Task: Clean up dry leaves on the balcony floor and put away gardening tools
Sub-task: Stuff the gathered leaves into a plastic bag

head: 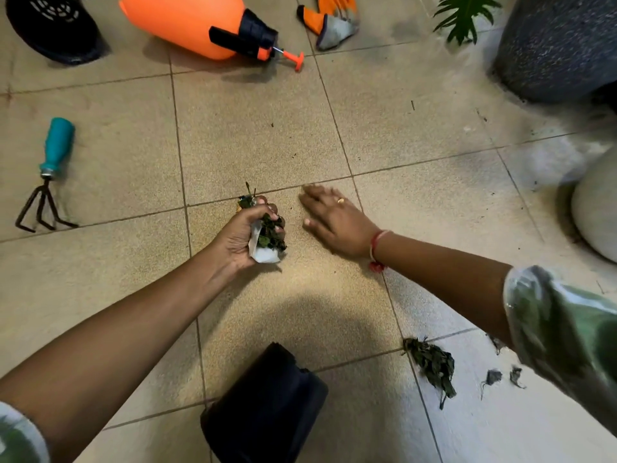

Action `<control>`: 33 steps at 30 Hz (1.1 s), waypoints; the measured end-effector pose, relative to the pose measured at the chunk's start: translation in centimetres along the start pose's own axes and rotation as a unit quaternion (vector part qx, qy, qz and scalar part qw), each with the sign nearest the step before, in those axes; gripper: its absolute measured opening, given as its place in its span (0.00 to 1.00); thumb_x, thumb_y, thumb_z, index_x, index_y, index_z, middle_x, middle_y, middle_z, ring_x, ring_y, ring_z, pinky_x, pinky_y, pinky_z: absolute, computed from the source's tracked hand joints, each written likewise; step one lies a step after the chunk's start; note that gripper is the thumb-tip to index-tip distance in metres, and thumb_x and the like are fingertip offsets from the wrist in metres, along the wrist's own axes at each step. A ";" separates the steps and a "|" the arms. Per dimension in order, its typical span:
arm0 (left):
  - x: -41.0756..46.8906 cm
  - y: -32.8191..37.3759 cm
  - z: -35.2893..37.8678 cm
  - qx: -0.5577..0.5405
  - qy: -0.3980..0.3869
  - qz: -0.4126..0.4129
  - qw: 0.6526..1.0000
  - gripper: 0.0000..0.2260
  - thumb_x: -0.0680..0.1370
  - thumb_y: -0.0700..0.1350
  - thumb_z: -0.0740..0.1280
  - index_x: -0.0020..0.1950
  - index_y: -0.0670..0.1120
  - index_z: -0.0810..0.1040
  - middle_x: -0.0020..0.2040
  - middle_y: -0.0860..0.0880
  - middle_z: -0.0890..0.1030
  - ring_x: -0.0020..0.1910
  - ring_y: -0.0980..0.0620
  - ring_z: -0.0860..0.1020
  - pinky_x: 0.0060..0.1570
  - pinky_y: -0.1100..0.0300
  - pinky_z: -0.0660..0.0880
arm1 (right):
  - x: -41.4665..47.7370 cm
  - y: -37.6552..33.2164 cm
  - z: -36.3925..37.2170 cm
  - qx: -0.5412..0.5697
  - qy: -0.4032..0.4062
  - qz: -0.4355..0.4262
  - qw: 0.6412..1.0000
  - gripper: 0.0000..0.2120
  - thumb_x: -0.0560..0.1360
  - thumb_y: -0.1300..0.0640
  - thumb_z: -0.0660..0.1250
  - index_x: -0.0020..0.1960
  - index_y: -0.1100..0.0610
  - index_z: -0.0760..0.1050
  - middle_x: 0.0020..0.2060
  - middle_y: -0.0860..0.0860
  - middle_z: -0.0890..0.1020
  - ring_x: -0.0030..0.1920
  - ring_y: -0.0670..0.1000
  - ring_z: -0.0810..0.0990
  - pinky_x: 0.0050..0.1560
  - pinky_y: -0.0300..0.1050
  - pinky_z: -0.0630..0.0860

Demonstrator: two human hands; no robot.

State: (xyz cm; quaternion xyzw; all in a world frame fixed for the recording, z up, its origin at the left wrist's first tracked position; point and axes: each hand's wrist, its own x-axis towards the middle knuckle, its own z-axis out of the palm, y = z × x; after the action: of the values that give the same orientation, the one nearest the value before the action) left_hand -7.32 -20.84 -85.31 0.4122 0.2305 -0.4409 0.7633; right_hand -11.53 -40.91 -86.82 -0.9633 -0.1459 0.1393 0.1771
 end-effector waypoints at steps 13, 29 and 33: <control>0.4 -0.9 1.1 -0.002 0.046 0.007 0.999 0.15 0.73 0.36 0.63 0.26 0.46 0.74 0.29 0.50 0.74 0.26 0.54 0.74 0.33 0.61 0.71 | -9.0 2.3 0.2 -0.180 -0.050 -0.050 0.981 0.24 0.80 0.55 0.46 0.75 0.57 0.54 0.73 0.61 0.62 0.71 0.66 0.63 0.67 0.60 0.68; -1.1 -1.2 2.7 -0.007 0.079 -0.006 0.997 0.09 0.73 0.35 0.63 0.34 0.44 0.71 0.31 0.47 0.75 0.26 0.53 0.73 0.32 0.59 0.72 | -8.9 0.7 -2.0 -0.129 -0.081 0.013 0.988 0.09 0.78 0.61 0.61 0.54 0.57 0.78 0.47 0.49 0.78 0.44 0.46 0.78 0.48 0.39 0.77; -1.3 -1.6 3.1 -0.010 0.070 -0.011 0.997 0.10 0.73 0.35 0.63 0.33 0.44 0.71 0.31 0.47 0.75 0.26 0.53 0.73 0.33 0.60 0.72 | -5.9 -0.5 -5.2 0.439 -0.040 0.321 0.838 0.04 0.74 0.66 0.66 0.46 0.63 0.80 0.41 0.54 0.84 0.42 0.49 0.83 0.40 0.36 0.80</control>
State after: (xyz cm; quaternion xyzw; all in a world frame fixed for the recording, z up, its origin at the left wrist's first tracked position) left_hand -9.42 -23.29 -83.37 0.4320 0.2918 -0.4171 0.7445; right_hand -15.44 -44.01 -80.72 -0.7709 0.2411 0.2763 0.5208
